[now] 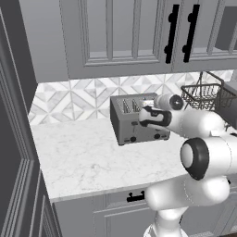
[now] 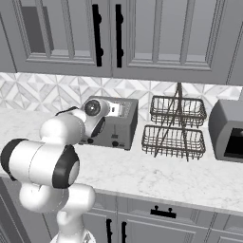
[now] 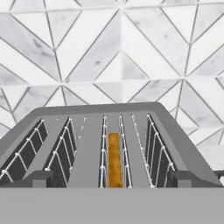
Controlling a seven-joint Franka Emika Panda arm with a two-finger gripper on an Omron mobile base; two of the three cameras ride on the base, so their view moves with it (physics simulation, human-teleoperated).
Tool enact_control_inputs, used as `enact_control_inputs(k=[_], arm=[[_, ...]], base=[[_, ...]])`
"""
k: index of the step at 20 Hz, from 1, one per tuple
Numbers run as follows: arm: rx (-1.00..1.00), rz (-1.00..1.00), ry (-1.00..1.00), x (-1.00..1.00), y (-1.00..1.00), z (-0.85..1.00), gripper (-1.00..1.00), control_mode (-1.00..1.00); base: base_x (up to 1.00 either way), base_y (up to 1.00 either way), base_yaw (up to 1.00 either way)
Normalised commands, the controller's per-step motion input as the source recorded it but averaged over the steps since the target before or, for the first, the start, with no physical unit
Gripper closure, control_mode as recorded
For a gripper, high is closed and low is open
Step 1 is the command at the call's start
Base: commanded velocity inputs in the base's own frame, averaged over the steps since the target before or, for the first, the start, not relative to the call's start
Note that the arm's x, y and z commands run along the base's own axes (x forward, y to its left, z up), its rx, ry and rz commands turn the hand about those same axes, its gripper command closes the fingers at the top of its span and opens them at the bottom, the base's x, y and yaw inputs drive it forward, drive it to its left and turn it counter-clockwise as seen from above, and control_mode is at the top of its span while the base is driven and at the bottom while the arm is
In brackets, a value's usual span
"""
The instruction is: Start the toaster. Once the lever pops up, take the bread to the plate on the dining counter.
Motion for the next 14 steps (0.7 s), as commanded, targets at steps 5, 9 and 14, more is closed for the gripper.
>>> enact_control_inputs(k=[5,9,14], arm=[[0.0,0.0,0.01,0.09,0.0,-0.13,-1.0,-1.0],[0.0,0.0,0.02,0.01,0.0,-0.21,-1.0,-1.0],[0.0,0.0,0.09,0.0,-0.01,-0.03,-1.0,-1.0]], base=[[0.0,0.0,0.0],[0.0,0.0,0.0],[0.0,0.0,0.0]])
